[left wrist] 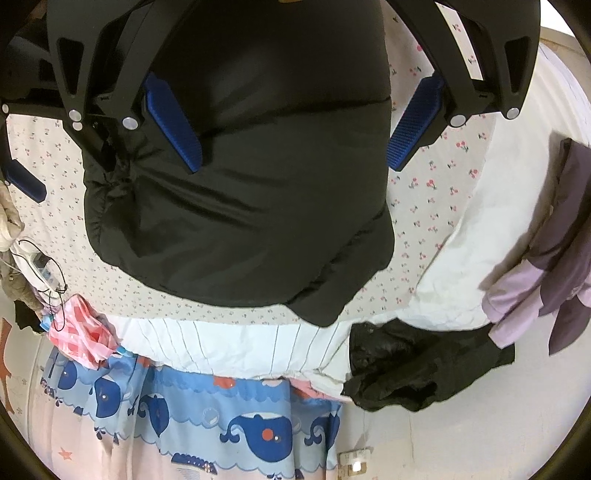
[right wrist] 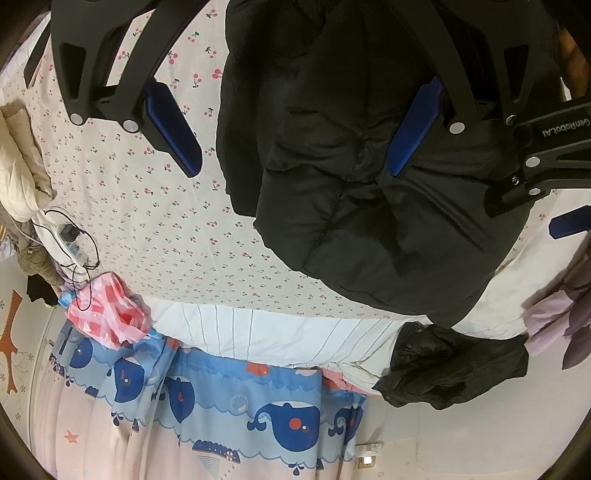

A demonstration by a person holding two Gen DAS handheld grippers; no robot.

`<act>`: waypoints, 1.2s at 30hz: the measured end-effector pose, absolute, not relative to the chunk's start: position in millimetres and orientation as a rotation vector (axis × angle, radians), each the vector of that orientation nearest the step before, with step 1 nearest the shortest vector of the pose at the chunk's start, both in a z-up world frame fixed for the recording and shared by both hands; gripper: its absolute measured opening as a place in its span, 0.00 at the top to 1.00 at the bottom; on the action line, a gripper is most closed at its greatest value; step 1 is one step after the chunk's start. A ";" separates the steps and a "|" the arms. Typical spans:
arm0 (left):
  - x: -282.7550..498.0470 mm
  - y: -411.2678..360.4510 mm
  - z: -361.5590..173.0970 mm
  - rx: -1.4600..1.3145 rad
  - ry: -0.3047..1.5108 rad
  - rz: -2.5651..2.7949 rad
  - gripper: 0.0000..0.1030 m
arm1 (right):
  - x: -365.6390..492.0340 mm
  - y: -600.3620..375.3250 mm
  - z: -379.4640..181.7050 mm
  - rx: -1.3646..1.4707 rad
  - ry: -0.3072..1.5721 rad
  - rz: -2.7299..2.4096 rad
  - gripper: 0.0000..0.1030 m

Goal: Fold large clothes

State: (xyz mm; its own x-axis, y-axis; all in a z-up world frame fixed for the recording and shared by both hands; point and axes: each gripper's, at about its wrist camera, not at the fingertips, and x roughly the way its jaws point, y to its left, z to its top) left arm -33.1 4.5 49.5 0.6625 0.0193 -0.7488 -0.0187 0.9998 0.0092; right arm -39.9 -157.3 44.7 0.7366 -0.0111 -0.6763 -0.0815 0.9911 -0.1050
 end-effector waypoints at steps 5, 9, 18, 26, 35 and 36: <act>-32.2 7.9 46.4 -0.002 0.857 0.031 0.07 | -45.7 -155.8 45.2 -0.131 0.740 0.032 0.06; -30.0 7.8 45.0 -0.006 0.866 0.033 0.07 | -45.7 -160.1 46.9 -0.103 0.746 0.032 0.06; -28.9 5.2 46.8 0.015 0.860 0.035 0.07 | -43.9 -160.3 49.5 -0.096 0.747 0.041 0.06; -31.1 2.3 49.4 0.038 0.849 0.047 0.07 | -43.8 -159.0 51.1 -0.096 0.744 0.042 0.06; -33.5 -1.8 51.2 0.053 0.841 0.050 0.07 | -44.3 -159.5 51.4 -0.097 0.740 0.044 0.06; -33.7 -2.1 51.6 0.054 0.840 0.051 0.07 | -44.7 -159.7 52.0 -0.097 0.738 0.043 0.06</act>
